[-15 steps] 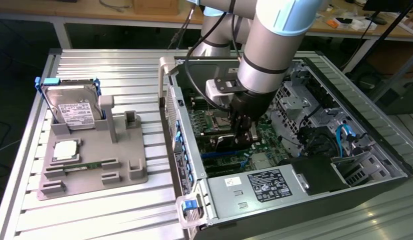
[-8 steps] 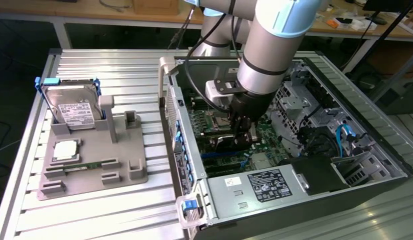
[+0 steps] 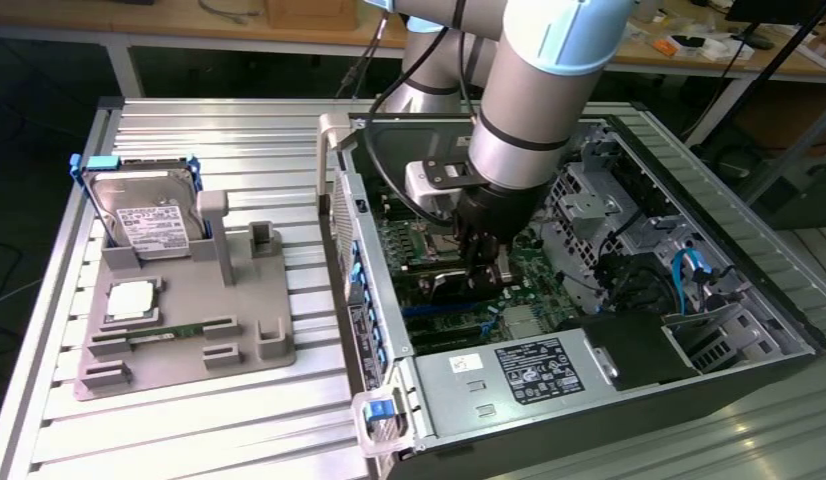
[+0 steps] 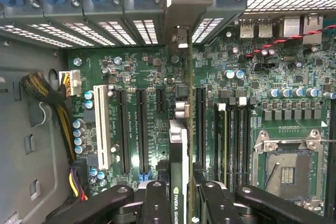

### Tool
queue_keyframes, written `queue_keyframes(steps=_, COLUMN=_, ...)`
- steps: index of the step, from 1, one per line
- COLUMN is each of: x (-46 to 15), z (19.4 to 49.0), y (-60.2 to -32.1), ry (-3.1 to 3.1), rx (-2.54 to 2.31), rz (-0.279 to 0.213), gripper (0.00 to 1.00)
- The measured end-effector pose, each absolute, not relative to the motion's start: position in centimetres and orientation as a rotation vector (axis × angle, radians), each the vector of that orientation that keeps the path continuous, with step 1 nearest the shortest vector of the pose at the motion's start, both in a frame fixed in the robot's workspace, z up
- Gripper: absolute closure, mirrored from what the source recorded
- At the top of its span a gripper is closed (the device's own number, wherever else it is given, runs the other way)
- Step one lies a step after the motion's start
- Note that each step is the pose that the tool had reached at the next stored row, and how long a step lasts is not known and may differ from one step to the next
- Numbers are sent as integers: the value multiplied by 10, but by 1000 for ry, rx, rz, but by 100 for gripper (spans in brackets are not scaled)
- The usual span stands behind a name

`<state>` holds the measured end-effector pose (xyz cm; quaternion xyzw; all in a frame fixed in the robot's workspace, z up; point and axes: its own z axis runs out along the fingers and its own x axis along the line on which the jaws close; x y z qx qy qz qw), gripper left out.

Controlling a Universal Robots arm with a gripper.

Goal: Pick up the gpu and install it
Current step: 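Insert the gpu into the slot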

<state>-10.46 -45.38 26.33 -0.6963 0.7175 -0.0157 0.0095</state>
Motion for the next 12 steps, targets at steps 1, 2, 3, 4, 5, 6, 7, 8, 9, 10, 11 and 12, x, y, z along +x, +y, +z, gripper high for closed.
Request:
queue_keyframes(steps=1, x=-105, z=263, y=-454, ry=2241, rx=-2174, rz=-49, gripper=73)
queue_keyframes(steps=2, x=-105, z=263, y=-454, ry=2241, rx=-2175, rz=-49, gripper=73)
queue_keyframes(steps=3, x=-105, z=263, y=-454, ry=2241, rx=-2175, rz=-49, gripper=73)
queue_keyframes(steps=4, x=-105, z=263, y=-454, ry=2241, rx=-2175, rz=-49, gripper=73)
queue_keyframes(steps=5, x=-105, z=263, y=-454, ry=2241, rx=-2174, rz=-49, gripper=73)
queue_keyframes(steps=6, x=-105, z=263, y=-454, ry=2241, rx=-2174, rz=-49, gripper=73)
queue_keyframes(steps=7, x=-105, z=263, y=-454, ry=2241, rx=-2174, rz=-49, gripper=73)
queue_keyframes(steps=8, x=-105, z=263, y=-454, ry=2241, rx=-2174, rz=-49, gripper=73)
queue_keyframes(steps=9, x=-105, z=263, y=-454, ry=2241, rx=-2175, rz=-49, gripper=73)
queue_keyframes(steps=10, x=-105, z=263, y=-454, ry=2241, rx=-2174, rz=-49, gripper=73)
queue_keyframes(steps=11, x=-105, z=263, y=-454, ry=2241, rx=-2175, rz=-49, gripper=73)
queue_keyframes(steps=12, x=-105, z=263, y=-454, ry=2241, rx=-2174, rz=-49, gripper=73)
